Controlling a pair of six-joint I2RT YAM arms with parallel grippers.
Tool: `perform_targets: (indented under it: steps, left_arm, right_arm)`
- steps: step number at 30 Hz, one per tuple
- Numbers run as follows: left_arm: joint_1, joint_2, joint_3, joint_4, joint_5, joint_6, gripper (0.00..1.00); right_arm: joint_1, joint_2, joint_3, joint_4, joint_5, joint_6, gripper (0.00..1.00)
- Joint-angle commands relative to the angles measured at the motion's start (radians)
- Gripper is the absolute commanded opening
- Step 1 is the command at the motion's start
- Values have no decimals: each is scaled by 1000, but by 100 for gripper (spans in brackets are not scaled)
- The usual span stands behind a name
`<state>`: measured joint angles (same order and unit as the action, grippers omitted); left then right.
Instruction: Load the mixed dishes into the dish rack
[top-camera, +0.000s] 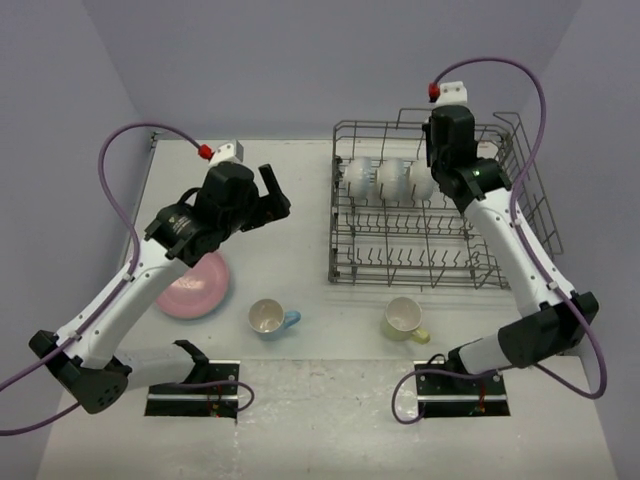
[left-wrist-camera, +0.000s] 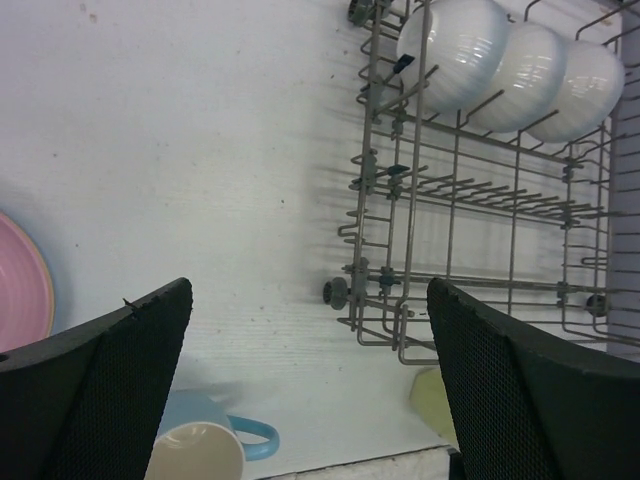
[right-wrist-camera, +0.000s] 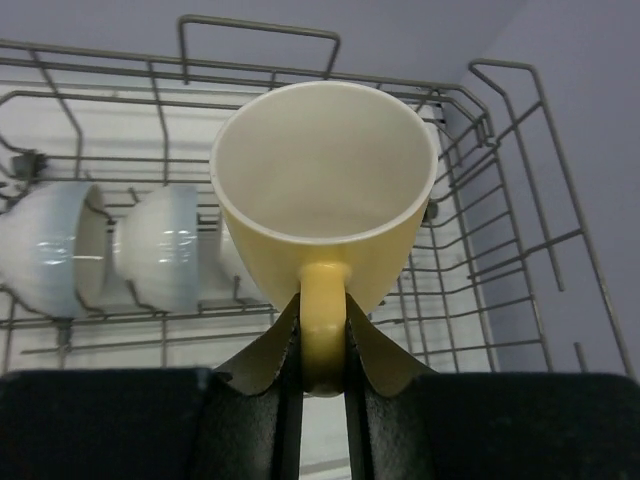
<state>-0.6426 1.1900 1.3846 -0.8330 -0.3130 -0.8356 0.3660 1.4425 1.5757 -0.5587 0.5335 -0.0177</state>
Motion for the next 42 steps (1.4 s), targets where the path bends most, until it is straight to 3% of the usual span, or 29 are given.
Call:
perform_targets:
  steps: [1, 11, 18, 20, 25, 36, 42]
  left_arm:
    - [-3, 11, -10, 48, -44, 96, 100]
    - [35, 69, -30, 81, -20, 179, 100]
    - [135, 112, -62, 136, 104, 233, 100]
    - [175, 123, -70, 149, 164, 253, 100]
    - [189, 129, -59, 149, 97, 302, 100]
    - [192, 157, -64, 155, 89, 337, 100]
    - [192, 164, -58, 149, 103, 343, 100]
  right_arm:
    - [-50, 80, 99, -6, 100, -42, 0]
    - [-226, 386, 315, -52, 168, -87, 0]
    - [-295, 527, 415, -85, 131, -197, 0]
    - [-327, 559, 455, -136, 34, -194, 0]
    - [-360, 640, 538, -216, 31, -214, 0]
    - [-426, 794, 619, -285, 54, -266, 0]
    - [-429, 835, 629, -257, 109, -281, 11]
